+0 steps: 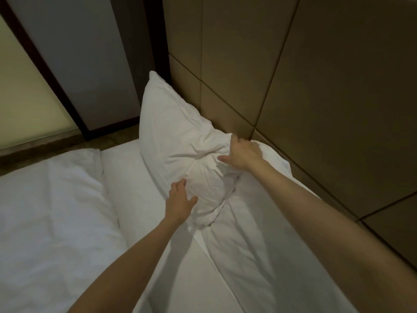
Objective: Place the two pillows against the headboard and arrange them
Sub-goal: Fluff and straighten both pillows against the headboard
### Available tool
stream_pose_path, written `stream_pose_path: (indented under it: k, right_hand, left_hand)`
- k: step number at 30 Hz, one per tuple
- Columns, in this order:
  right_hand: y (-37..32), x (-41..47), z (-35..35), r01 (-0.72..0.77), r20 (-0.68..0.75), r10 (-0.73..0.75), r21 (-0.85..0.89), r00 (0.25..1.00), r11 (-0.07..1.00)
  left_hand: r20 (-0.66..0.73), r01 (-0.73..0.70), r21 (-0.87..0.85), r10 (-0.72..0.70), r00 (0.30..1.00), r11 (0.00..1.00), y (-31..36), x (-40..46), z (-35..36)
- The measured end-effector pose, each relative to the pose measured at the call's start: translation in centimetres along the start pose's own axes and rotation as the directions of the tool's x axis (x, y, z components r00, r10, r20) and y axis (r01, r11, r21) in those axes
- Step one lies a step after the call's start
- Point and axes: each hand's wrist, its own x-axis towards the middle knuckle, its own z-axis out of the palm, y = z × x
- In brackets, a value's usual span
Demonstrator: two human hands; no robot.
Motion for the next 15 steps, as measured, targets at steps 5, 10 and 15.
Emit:
stream_pose_path:
  k: [5, 10, 15]
  right_hand:
    - [-1.0, 0.8, 2.2, -0.205, 0.152, 0.162, 0.334, 0.975, 0.920]
    - [-4.4, 2.3, -3.2, -0.193, 0.157, 0.113, 0.824, 0.981, 0.532]
    - [-11.1, 2.7, -10.7, -0.079, 0.072, 0.075, 0.993, 0.995, 0.085]
  left_hand:
    - [0.066, 0.211, -0.345, -0.200, 0.977, 0.915, -1.1, -0.6, -0.9]
    - [0.070, 0.243, -0.383, -0.234, 0.970, 0.892, -0.9, -1.5, -2.6]
    - [0.011, 0.177, -0.303, -0.183, 0.983, 0.936, 1.3, -0.9, -4.4]
